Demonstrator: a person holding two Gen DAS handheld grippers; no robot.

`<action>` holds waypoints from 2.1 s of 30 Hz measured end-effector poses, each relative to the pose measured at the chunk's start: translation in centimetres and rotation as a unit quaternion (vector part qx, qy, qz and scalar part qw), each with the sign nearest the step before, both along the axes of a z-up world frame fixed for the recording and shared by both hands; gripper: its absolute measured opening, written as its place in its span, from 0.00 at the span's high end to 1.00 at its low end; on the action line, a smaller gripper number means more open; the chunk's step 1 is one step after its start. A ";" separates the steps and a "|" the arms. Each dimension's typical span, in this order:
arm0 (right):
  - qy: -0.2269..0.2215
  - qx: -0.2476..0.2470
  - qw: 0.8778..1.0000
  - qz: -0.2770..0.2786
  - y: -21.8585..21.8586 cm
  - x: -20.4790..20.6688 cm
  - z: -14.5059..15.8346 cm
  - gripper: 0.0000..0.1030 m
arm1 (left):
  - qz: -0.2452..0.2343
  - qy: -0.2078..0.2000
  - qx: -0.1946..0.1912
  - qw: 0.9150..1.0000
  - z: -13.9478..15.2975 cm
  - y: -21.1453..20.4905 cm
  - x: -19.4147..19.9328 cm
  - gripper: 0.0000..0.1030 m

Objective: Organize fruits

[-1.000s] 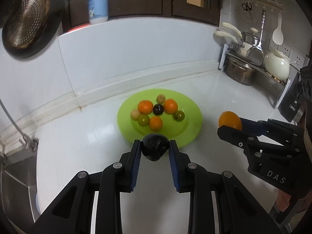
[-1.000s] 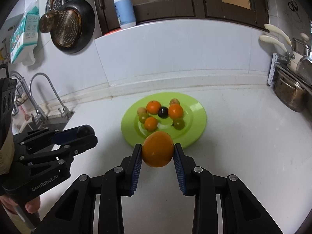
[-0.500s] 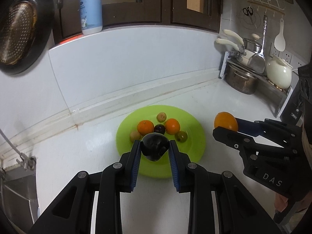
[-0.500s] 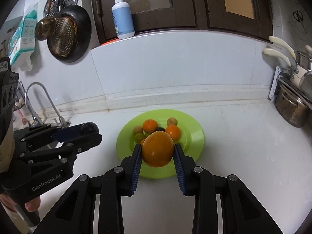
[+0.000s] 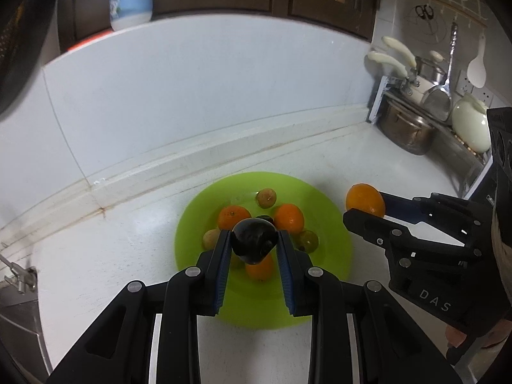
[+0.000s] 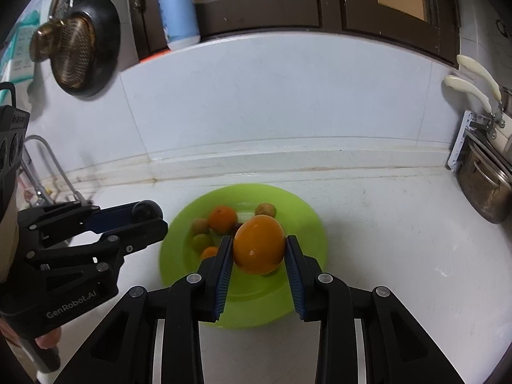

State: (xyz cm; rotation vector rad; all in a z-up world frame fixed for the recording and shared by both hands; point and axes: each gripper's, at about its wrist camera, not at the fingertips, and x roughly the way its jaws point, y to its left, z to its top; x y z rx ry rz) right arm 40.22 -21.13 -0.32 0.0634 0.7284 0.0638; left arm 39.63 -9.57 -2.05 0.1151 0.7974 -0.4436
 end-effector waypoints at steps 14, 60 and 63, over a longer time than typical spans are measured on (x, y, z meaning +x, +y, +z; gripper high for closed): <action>0.059 0.001 0.998 0.013 -2.2 4.6 -4.4 0.68 | -0.012 0.045 0.014 0.999 -3.9 -2.7 3.0 0.72; -0.054 -0.004 0.998 -0.011 -0.7 -11.8 3.9 0.47 | 0.109 -0.074 0.020 0.991 4.7 2.2 -14.2 0.32; -0.061 -0.007 0.998 -0.009 -0.3 -13.5 4.3 0.47 | 0.115 -0.078 0.022 0.990 5.0 2.7 -16.0 0.30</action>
